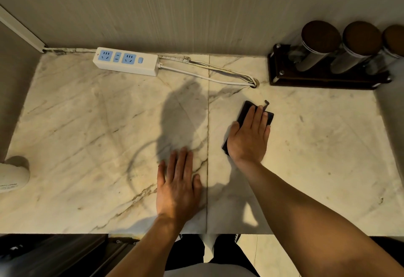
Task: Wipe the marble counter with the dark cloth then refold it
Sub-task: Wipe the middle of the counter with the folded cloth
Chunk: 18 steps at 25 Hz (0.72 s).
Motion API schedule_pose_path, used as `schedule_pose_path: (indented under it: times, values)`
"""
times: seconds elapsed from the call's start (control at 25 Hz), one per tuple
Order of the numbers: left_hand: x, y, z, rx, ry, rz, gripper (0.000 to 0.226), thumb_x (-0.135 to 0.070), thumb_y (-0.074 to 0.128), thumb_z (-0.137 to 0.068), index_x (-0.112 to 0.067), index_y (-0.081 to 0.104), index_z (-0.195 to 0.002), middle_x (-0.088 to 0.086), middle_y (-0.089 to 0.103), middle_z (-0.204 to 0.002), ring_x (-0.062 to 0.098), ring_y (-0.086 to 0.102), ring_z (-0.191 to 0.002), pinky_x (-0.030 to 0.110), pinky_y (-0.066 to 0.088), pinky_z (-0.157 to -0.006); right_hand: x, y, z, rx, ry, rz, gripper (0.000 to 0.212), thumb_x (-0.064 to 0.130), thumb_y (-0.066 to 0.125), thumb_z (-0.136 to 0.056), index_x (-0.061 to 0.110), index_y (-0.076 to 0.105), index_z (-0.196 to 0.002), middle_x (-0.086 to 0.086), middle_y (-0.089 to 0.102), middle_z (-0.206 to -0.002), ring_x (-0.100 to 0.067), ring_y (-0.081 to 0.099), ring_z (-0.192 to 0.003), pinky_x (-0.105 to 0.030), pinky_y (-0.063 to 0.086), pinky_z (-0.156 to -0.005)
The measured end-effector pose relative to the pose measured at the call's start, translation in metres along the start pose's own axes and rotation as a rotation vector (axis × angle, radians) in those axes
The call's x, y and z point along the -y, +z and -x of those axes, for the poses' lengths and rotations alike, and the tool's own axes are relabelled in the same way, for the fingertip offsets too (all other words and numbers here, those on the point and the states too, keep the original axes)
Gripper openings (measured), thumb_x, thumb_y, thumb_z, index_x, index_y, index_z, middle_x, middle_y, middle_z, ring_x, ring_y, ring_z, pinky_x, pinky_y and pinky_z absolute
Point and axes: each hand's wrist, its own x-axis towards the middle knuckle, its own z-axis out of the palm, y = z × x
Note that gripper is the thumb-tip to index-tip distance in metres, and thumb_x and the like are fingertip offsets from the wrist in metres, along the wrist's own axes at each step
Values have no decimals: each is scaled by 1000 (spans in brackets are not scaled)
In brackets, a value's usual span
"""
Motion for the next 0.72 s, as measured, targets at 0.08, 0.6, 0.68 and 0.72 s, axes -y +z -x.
schedule_pose_path:
  times: [0.08, 0.6, 0.68, 0.72]
  values:
    - [-1, 0, -1, 8, -12, -2, 61, -39, 30, -93, -16, 25, -149, 2, 23, -158, 21, 13, -146, 48, 14, -118, -4, -1, 10, -3, 3, -4, 63, 35, 26, -98, 10, 6, -151, -8, 4, -161, -23, -1, -147, -39, 0, -119]
    - [0, 0, 1, -8, 6, -18, 63, -44, 20, -94, -18, 16, -151, 2, 15, -160, 20, 6, -147, 46, 6, -119, -38, -1, 102, 8, 2, 5, 61, 35, 22, -99, 10, 6, -152, -8, 6, -161, -23, 1, -147, -39, 2, -119]
    - [-1, 0, 2, -13, 8, -8, 63, -43, 21, -94, -17, 16, -151, 3, 15, -161, 22, 6, -147, 46, 5, -119, -45, -1, 116, 11, -11, -1, 60, 35, 22, -99, 10, 6, -152, -8, 5, -161, -23, -1, -148, -39, 1, -120]
    - [-1, 0, 3, -15, 11, 0, 62, -41, 22, -95, -16, 18, -151, 4, 16, -160, 23, 8, -147, 47, 6, -119, -49, 0, 122, 12, -18, -1, 61, 36, 21, -99, 11, 6, -152, -8, 5, -161, -22, -1, -148, -39, 1, -120]
